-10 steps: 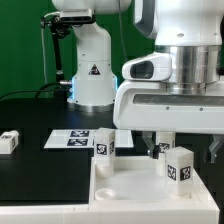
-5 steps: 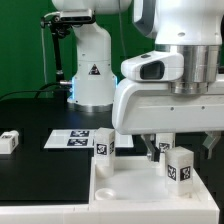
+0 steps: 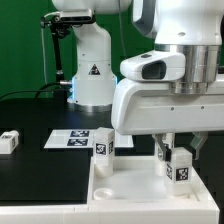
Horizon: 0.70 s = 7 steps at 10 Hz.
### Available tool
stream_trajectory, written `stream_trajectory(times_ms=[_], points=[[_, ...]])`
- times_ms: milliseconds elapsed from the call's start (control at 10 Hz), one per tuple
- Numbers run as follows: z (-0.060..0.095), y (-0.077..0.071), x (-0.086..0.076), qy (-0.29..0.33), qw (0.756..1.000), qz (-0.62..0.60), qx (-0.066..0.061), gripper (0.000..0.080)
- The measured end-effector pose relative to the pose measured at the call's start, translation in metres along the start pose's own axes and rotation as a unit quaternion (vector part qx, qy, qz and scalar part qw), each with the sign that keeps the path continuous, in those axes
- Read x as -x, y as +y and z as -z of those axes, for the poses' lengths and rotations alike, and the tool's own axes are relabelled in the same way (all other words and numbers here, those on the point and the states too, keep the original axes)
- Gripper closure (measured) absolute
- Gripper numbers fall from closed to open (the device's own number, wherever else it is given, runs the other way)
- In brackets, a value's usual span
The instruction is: Assemble square table
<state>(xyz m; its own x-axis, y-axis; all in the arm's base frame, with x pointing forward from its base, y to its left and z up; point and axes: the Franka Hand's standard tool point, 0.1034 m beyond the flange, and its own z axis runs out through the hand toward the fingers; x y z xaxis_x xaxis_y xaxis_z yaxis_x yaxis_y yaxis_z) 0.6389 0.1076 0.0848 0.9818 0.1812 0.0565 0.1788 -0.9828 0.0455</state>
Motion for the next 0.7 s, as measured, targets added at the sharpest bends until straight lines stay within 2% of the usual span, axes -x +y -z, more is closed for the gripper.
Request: stream_trajectory(times_ms=[200,400,600,700], points=[[0.0,-0.0002,-0.0001,0.0,1.0,-0.025,-0.001,0.051],[0.0001,0.0012,0.0003,-0.003,0.99,-0.144,-0.004,0.051],[-0.0007,-0.0005,0.0001,-0.002,0.964,-0.266,-0.004,0.0509],[-0.001,-0.0012,-0.0015,0.003,0.94,-0.341,-0.01,0.0509]])
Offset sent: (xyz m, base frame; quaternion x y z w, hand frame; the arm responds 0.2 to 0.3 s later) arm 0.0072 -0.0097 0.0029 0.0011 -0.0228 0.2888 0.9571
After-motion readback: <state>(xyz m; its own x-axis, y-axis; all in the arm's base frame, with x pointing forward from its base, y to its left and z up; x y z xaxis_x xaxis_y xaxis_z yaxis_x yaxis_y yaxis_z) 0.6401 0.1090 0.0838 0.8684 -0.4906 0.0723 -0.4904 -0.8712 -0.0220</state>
